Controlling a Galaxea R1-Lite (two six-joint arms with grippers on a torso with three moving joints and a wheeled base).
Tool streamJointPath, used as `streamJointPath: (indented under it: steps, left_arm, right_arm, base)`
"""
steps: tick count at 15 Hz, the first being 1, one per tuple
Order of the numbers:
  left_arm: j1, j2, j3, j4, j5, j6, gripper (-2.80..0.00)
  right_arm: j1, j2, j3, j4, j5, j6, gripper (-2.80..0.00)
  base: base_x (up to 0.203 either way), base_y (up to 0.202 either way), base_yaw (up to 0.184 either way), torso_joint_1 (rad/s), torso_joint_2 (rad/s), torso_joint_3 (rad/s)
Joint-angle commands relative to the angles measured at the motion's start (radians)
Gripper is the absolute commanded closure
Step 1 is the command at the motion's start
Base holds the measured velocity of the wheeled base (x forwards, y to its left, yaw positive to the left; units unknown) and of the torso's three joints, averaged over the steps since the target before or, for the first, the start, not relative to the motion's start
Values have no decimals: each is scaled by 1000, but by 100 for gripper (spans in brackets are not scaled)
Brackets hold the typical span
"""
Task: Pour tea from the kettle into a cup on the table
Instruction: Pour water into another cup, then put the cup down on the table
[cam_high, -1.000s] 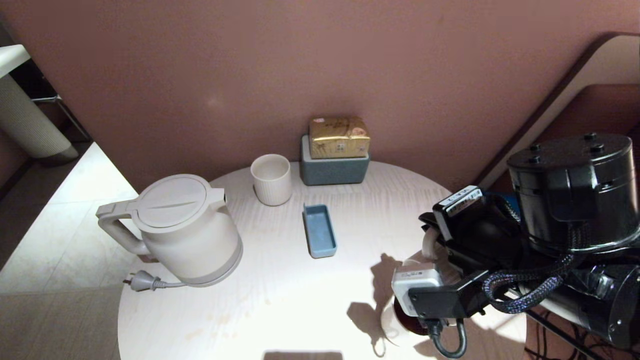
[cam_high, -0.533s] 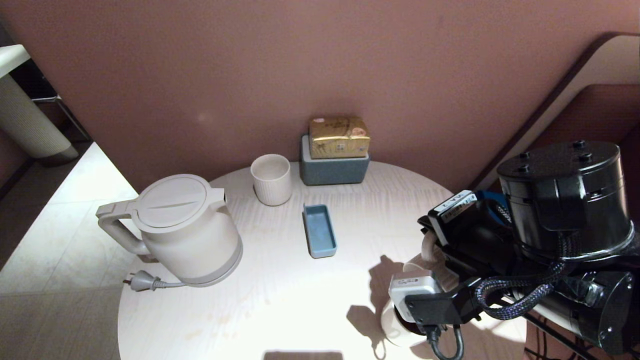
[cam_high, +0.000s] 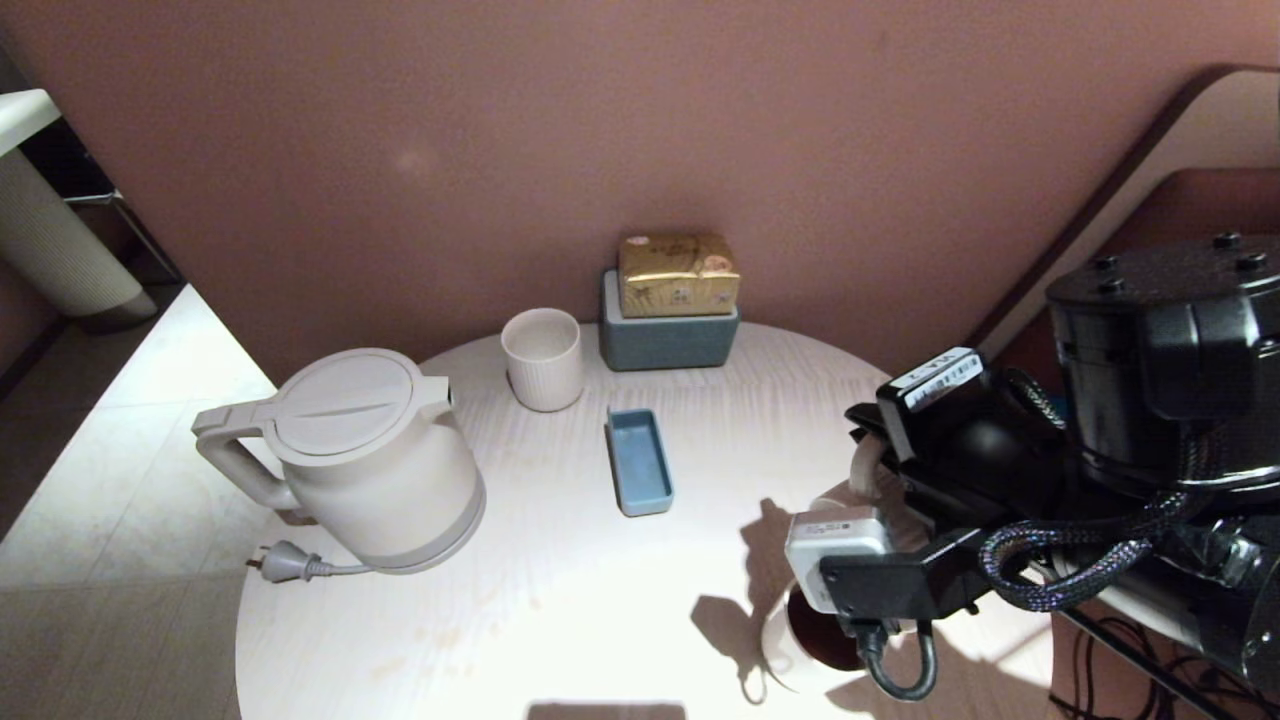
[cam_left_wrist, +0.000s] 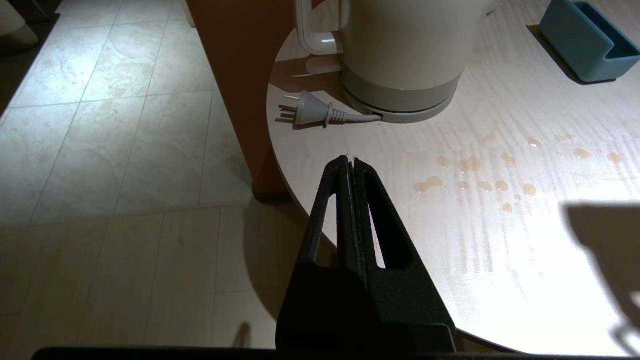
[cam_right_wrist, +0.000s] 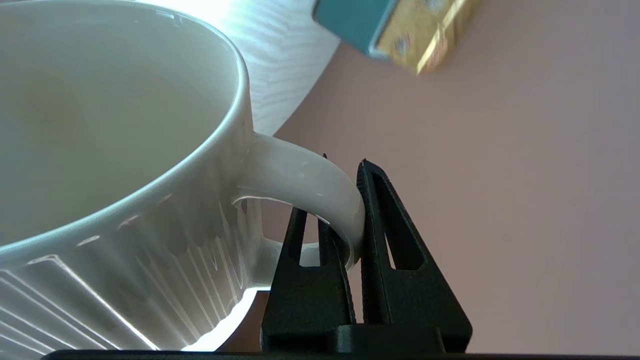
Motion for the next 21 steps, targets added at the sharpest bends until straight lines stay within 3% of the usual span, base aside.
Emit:
streamJointPath:
  steps: [1,3,6,9,12,16,21]
  left_arm:
    - [0,0,0,0,0,0,0]
    - [0,0,0,0,0,0,0]
    - [0,0,0,0,0,0,0]
    - [0,0,0,0,0,0,0]
    - [0,0,0,0,0,0,0]
    - [0,0,0,0,0,0,0]
    - [0,0,0,0,0,0,0]
  right_arm:
    - [-7,-35,2,0,-1,47,0]
    - [-9,-61,24,0,3,130,0]
    - [-33,-90,55,2,17,357,0]
    - [-101,-138,111,-6,96,520,0]
    - [-189,-152,120,-11,169,605,0]
    - [-260,-181,108,-10,221,633,0]
    - [-321,-174,86,-9,286,867,0]
  base:
    - [0,0,0,0,0,0]
    - [0,0,0,0,0,0]
    - [0,0,0,0,0,0]
    - [0,0,0,0,0,0]
    - [0,0,0,0,0,0]
    - [0,0,0,0,0,0]
    - [0,0,0,0,0,0]
